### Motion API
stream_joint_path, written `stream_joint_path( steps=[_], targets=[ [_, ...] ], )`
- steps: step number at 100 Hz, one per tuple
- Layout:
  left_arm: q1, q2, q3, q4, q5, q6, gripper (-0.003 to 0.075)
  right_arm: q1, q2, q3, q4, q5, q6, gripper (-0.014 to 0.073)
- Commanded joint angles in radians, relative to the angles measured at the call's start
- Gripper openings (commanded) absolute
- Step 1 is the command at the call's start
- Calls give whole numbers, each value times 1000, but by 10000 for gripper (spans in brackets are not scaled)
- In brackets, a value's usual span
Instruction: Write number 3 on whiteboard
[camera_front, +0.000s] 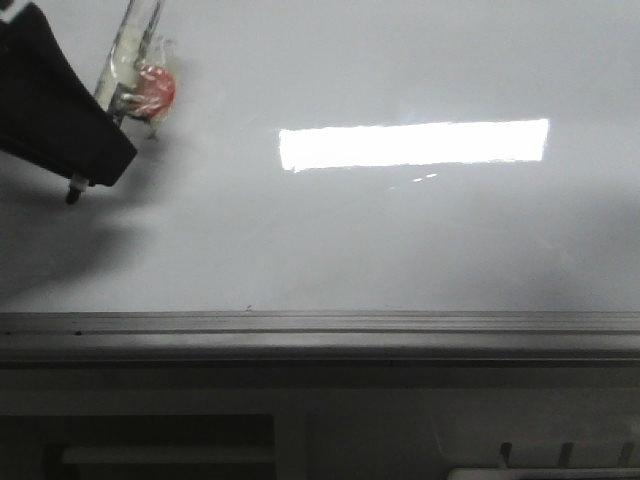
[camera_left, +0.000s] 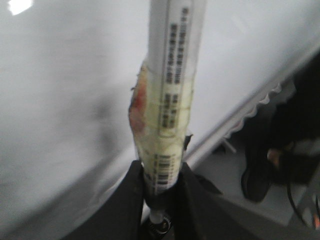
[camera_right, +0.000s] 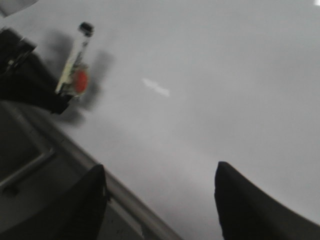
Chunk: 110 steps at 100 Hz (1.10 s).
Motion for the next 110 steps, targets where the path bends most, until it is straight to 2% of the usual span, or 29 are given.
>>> stream_joint_path(
  steps=[1,17,29,45,57,70,94,110],
  targets=[
    [-50,-77,-55,-24,125,168,-20,95,51,-88,16,27,-55,419],
    [-137,-190,-61,-8,282,420,-21,311,137,-144,16,-17,-88,419],
    [-174,-266,-61,43,270,471,-21,429,197,-154,16,-103,-88,421],
    [-174,-323,-61,69,265,471,-20,521,264,-154,16,-195,-88,421],
    [-174,-327,-61,69,277,471,-20,578,293,-154,16,-286,-88,421],
    [-174,-327,-61,69,295,471,-20,624,319,-156,16,-319,-88,421],
    [-174,-324,-61,65,313,471,-20,637,365,-244,28,-310,-88,421],
    [-174,-313,-61,49,322,471,-20,637,428,-302,37,-224,-88,420]
  ],
)
